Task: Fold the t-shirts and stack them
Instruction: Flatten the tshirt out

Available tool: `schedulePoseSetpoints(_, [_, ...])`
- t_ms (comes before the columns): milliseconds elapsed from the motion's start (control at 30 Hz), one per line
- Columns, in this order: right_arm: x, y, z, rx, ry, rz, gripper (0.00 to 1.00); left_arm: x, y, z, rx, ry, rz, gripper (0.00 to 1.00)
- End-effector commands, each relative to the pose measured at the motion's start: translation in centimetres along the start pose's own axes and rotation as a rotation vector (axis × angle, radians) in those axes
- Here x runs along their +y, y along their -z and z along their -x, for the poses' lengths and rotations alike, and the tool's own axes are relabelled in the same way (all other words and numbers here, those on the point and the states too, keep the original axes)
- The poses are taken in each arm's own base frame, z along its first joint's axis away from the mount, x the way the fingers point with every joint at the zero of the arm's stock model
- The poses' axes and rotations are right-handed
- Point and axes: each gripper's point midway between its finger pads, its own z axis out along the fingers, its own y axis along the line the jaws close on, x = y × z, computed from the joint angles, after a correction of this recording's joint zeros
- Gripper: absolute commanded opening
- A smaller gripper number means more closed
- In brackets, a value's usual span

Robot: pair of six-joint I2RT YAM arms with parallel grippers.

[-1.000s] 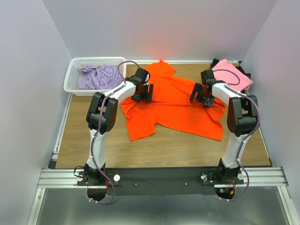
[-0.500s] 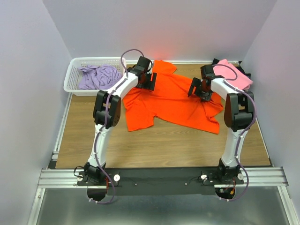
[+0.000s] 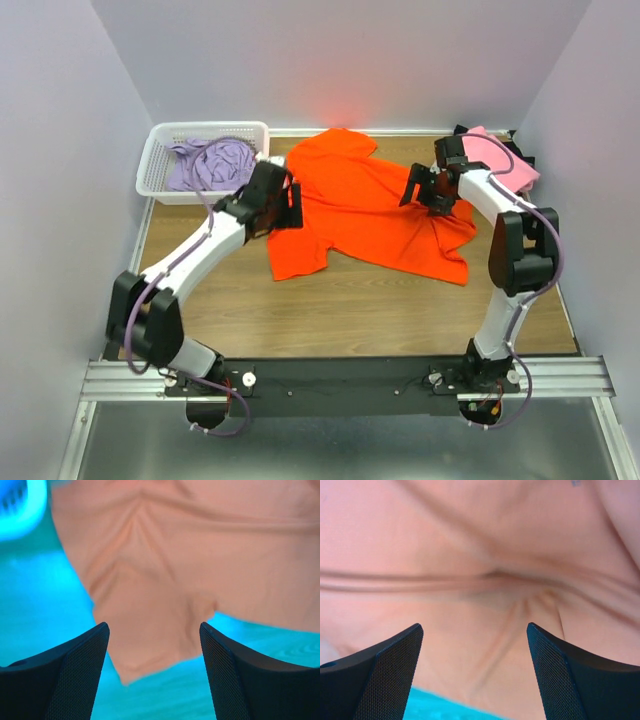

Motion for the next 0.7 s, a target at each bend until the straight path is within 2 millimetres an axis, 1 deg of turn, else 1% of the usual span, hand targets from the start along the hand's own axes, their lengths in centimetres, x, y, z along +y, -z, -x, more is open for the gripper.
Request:
schedulePoseSetpoints(0, [0.3,2.7,-1.4,0.004,-0.008,0.037,0.91,1.7,1.0,-7.4,0.093,0.183,0.082,0.8])
schedulePoseSetpoints(33, [0.3,2.9,-1.8,0.006,-0.012,0.039,0.91,1.5,2.0,-7.8,0.081,0.213,0.065,0.8])
schedulePoseSetpoints(67, [0.2,3.0,-2.2,0.012,-0.015,0.041,0.91,2.0,1.9,-9.9,0.118,0.241,0.078,0.78])
schedulePoseSetpoints(133, [0.0,3.6,-3.0,0.018,-0.026,0.046,0.91,2.0,2.4,-10.9,0.128,0.26,0.072,0.77])
schedulePoseSetpoints(167, [0.0,3.8,-3.2,0.021,-0.024,0.048,0.91,2.6,2.4,-12.0,0.152,0.261,0.093,0.75])
schedulePoseSetpoints(200, [0.2,4.2,-3.3,0.015,-0.023,0.057,0.91,3.0,2.4,-12.5,0.161,0.272,0.115,0.75])
schedulePoseSetpoints(267, [0.0,4.4,-3.7,0.018,-0.024,0.053,0.91,3.5,2.2,-13.6,0.18,0.281,0.133,0.72])
schedulePoseSetpoints(367, [-0.1,5.1,-3.9,0.007,-0.024,0.055,0.91,3.8,1.7,-14.5,0.175,0.294,0.13,0.65])
schedulePoseSetpoints(433, [-0.1,5.5,-4.0,-0.001,-0.027,0.055,0.91,3.8,1.4,-14.7,0.168,0.306,0.129,0.63])
schedulePoseSetpoints(467, [-0.1,5.8,-4.2,-0.004,-0.028,0.055,0.91,3.8,1.1,-14.8,0.164,0.31,0.124,0.59])
schedulePoseSetpoints(567, [-0.6,6.3,-4.8,-0.01,-0.037,0.042,0.91,3.6,0.1,-15.2,0.174,0.314,0.121,0.58])
schedulePoseSetpoints(667, [-0.9,6.7,-5.3,-0.016,-0.039,0.032,0.91,3.6,-0.4,-14.9,0.168,0.306,0.118,0.58])
